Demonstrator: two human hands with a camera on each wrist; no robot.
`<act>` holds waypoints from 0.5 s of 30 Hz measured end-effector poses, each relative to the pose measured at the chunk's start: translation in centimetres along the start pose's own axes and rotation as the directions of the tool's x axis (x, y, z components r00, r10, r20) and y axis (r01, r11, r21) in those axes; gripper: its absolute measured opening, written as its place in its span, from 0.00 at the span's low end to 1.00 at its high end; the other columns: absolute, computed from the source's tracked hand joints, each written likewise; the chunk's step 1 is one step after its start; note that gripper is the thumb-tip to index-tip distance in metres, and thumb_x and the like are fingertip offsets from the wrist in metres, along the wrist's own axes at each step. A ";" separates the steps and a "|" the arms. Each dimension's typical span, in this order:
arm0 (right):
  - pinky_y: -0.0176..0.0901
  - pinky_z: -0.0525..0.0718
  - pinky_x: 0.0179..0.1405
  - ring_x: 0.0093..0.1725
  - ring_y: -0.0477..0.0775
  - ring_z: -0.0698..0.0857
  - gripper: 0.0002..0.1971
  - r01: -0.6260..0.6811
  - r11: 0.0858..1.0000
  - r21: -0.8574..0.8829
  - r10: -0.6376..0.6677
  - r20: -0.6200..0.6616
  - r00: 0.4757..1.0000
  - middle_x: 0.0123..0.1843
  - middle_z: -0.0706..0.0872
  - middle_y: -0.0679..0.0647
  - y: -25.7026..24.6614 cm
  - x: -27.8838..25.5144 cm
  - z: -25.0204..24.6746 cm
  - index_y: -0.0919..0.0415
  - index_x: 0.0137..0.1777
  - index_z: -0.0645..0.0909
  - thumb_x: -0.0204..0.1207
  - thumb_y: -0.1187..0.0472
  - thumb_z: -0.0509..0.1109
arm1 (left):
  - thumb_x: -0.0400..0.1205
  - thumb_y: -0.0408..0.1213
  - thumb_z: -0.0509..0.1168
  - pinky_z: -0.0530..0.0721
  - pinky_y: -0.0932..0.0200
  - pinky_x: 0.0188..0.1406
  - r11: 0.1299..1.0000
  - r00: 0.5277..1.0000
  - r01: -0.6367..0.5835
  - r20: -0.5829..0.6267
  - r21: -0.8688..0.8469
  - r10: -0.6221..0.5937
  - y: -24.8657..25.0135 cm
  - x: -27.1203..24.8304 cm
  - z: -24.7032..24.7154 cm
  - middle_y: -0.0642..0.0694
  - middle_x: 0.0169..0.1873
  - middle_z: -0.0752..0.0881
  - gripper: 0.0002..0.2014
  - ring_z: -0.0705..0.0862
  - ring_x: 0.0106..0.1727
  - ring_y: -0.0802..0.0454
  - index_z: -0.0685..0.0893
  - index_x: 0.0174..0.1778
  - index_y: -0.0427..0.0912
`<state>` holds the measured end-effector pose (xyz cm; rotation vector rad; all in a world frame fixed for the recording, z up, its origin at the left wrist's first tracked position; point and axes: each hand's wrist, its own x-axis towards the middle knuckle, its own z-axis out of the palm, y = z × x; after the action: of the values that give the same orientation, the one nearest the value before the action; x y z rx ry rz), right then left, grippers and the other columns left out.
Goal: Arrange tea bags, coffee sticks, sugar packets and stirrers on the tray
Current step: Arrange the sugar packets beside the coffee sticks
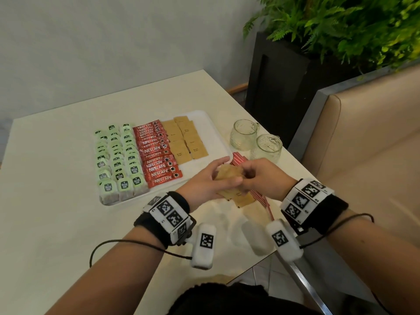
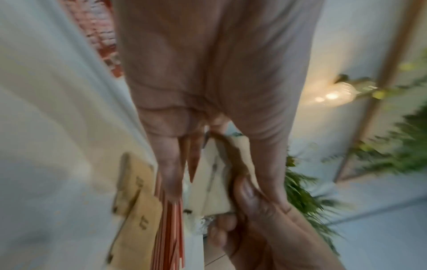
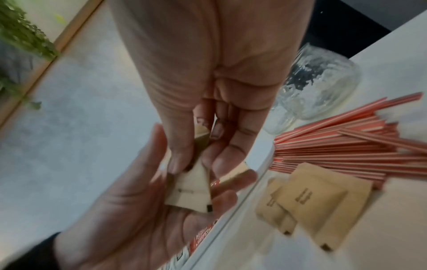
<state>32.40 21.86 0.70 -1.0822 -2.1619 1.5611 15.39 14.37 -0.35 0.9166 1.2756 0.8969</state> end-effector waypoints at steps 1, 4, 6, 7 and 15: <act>0.43 0.88 0.37 0.33 0.51 0.87 0.07 0.003 0.999 0.043 -0.004 0.018 1.000 0.37 0.87 0.63 -0.1 0.2 0.2 0.69 0.46 0.85 0.69 0.73 0.78 | 0.75 0.44 0.76 0.85 0.47 0.63 0.992 0.998 0.048 0.048 -0.119 -0.043 -0.5 0.1 0.1 0.47 0.60 0.88 0.32 0.89 0.60 0.45 0.73 0.75 0.54; 0.52 0.90 0.43 0.38 0.55 0.88 0.20 -0.032 0.997 0.067 0.027 0.062 0.998 0.45 0.89 0.62 0.5 1.1 0.6 0.66 0.54 0.82 0.63 0.72 0.83 | 0.85 0.39 0.64 0.89 0.53 0.55 0.980 0.994 0.101 0.062 -0.171 -0.091 -1.0 -0.2 0.0 0.46 0.45 0.92 0.18 0.91 0.49 0.47 0.78 0.70 0.36; 0.44 0.87 0.42 0.39 0.47 0.84 0.25 -0.064 0.990 -0.129 0.069 0.033 0.997 0.48 0.87 0.53 1.3 1.8 0.5 0.56 0.58 0.81 0.61 0.66 0.85 | 0.87 0.38 0.61 0.90 0.50 0.54 0.979 0.993 0.118 0.038 -0.163 -0.113 -1.5 -0.4 -0.4 0.40 0.46 0.91 0.13 0.90 0.47 0.43 0.81 0.65 0.37; 0.40 0.84 0.41 0.40 0.43 0.82 0.27 -0.086 0.956 -0.279 0.095 0.019 0.995 0.50 0.86 0.48 1.6 2.1 0.4 0.52 0.59 0.80 0.61 0.64 0.85 | 0.88 0.38 0.61 0.89 0.47 0.54 0.978 0.992 0.129 0.012 -0.164 -0.129 -1.7 -0.5 -0.6 0.37 0.46 0.90 0.11 0.90 0.47 0.41 0.81 0.63 0.38; 0.38 0.77 0.45 0.52 0.49 0.78 0.25 -0.059 0.696 -0.716 0.152 0.066 0.986 0.55 0.74 0.45 2.7 3.4 0.8 0.54 0.54 0.80 0.59 0.54 0.85 | 0.83 0.26 0.64 0.89 0.50 0.50 0.979 0.957 0.163 -0.222 -0.123 -0.187 -3.2 -0.2 -2.2 0.42 0.43 0.87 0.13 0.91 0.45 0.45 0.80 0.64 0.38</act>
<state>30.68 24.03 -2.79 -1.3551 -2.9464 0.7945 13.35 13.08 -3.40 0.6183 1.4717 0.9394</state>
